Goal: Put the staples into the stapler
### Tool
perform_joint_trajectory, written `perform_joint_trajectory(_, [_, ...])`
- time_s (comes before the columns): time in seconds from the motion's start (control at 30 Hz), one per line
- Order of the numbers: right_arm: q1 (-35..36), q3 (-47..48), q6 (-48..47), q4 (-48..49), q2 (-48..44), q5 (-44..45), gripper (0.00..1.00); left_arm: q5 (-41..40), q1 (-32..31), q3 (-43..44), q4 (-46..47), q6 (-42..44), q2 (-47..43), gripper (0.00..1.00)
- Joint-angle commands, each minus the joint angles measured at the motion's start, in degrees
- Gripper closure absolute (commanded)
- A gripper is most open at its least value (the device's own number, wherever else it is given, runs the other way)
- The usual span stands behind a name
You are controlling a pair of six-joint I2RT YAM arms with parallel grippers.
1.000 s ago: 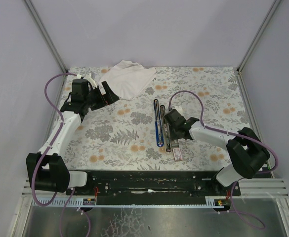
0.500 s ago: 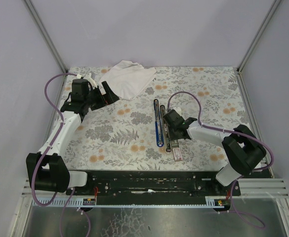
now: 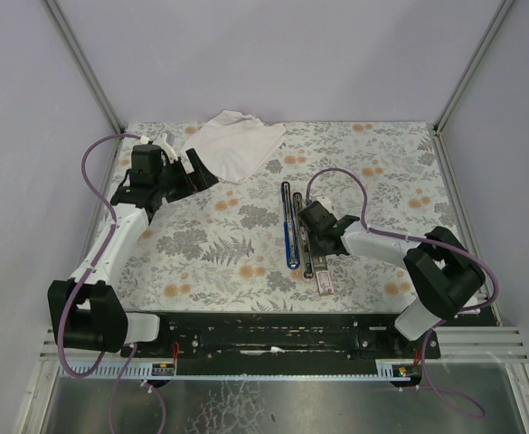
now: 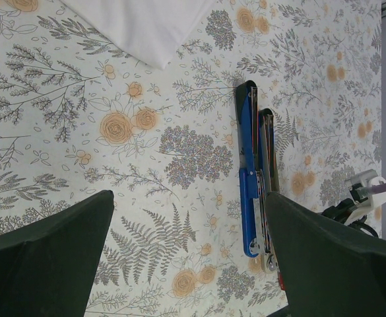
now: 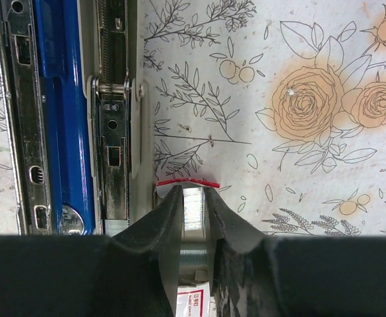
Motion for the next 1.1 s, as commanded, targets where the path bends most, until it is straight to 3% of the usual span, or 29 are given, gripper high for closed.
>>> perform_joint_trajectory(0.0, [-0.5, -0.2, -0.5, 1.2, -1.2, -0.2, 0.76, 1.2, 0.5, -0.7, 3.1, -0.2, -0.2, 0.03])
perform_joint_trajectory(0.3, [-2.9, 0.9, -2.5, -1.6, -12.1, -2.6, 0.78, 6.5, -1.8, -4.2, 9.8, -1.9, -3.2, 0.03])
perform_joint_trajectory(0.47, [-5.1, 1.9, -2.9, 0.8, -19.3, -12.0, 0.78, 10.5, -10.5, -10.0, 19.0, -7.3, -8.5, 0.04])
perform_joint_trajectory(0.6, [-5.6, 2.5, -0.8, 7.0, -23.2, -23.6, 0.78, 14.1, -20.5, -17.5, 33.6, -15.4, -11.5, 0.04])
perform_joint_trajectory(0.73, [-5.7, 2.6, 3.9, 15.2, -25.9, -33.1, 0.78, 16.6, -27.2, -21.3, 42.1, -20.4, -11.8, 0.04])
perform_joint_trajectory(0.93, [-5.8, 1.5, 11.3, 27.3, -28.8, -44.7, 0.77, 18.1, -27.9, -23.4, 44.0, -23.3, -14.7, 0.04])
perform_joint_trajectory(1.07, [-5.8, -0.6, 17.8, 39.0, -29.6, -50.3, 0.76, 23.4, -28.0, -25.0, 52.7, -29.5, -15.1, 0.06])
